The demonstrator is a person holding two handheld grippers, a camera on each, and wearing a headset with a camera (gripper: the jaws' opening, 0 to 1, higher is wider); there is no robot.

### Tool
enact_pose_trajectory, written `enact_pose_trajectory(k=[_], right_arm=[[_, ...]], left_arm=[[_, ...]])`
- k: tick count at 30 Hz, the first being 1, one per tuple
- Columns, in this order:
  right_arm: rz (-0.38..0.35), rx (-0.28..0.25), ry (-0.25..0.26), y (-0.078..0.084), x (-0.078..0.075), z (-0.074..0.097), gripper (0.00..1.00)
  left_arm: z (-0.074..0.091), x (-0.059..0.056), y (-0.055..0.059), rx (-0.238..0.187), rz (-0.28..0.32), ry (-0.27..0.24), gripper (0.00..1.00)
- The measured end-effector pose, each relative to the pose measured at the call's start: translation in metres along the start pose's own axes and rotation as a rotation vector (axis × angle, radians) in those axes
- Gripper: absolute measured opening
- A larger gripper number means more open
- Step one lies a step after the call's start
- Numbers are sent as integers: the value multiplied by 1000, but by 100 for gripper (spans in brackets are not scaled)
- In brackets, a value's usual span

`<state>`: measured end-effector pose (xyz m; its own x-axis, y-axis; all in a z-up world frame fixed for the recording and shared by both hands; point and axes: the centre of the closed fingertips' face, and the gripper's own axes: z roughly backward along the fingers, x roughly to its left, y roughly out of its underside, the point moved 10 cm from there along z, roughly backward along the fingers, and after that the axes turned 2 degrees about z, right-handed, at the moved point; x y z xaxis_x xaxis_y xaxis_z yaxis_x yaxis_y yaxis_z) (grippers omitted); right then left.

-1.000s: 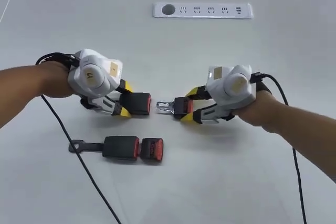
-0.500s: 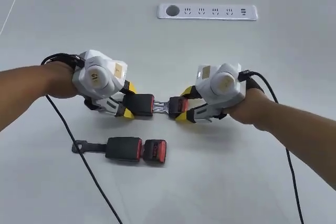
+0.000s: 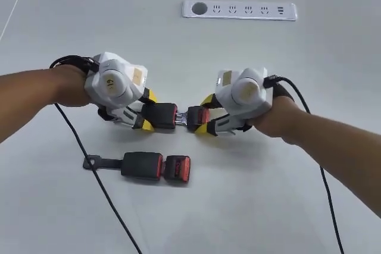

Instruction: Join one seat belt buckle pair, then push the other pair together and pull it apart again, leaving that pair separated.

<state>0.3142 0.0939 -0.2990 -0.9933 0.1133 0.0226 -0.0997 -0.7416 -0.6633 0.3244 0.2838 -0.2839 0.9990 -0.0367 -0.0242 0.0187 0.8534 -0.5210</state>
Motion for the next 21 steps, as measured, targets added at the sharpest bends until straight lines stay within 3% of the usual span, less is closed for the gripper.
enact_pose_trajectory(k=[8,21], right_arm=[[-33,-18,-1,-11,4,-11,32],[-42,26,9,-18,3,-14,32]], left_arm=[[-2,1,-4,36,-35,13,33],[-2,2,-5,50,-25,14,33]])
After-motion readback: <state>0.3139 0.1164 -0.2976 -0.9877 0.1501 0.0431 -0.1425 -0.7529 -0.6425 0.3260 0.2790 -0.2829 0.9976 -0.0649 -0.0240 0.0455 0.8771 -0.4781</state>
